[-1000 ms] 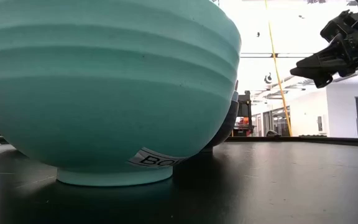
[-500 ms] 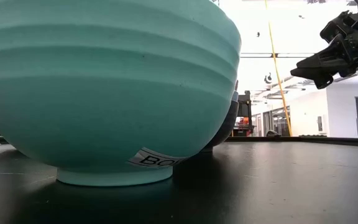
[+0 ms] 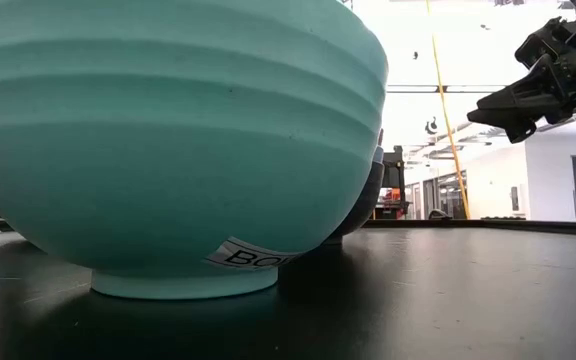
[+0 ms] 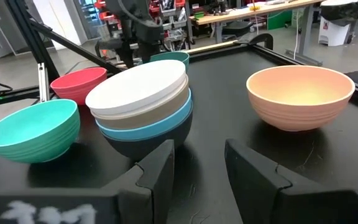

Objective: Nest bowls inside each other
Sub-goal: Stack the green bowl on the white bowl

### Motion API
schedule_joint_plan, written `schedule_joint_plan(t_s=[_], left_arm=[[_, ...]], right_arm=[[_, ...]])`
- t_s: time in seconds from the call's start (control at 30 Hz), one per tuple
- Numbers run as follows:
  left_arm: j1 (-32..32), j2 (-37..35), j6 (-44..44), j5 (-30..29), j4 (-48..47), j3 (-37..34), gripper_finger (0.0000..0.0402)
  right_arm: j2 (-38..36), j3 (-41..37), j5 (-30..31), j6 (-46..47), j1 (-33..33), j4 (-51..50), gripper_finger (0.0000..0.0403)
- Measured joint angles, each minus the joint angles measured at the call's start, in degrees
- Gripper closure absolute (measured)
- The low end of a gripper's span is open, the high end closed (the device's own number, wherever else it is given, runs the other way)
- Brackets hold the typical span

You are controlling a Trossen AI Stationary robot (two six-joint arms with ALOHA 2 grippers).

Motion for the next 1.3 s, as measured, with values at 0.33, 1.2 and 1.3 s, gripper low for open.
schedule_joint_plan(t_s=[0.33,1.2,1.3], left_arm=[[0.35,5.19,8.67,-3.98,6.66,0.20,0.0383],[-2.94,9.92,28.49,-13.82,1.83,31.36,0.0400],[-3.50,15.70,30.33,-15.57,-5.15,39.91,0.0400]], right_arm=[[0.00,0.00,0.00,0.20,0.00,-0.13,0.0266],[0.13,-1.17,1.59,1.88,-0.02,-0.07,0.0266],[0.13,-1.21,1.66,1.68,-0.02,0.37,0.0266]])
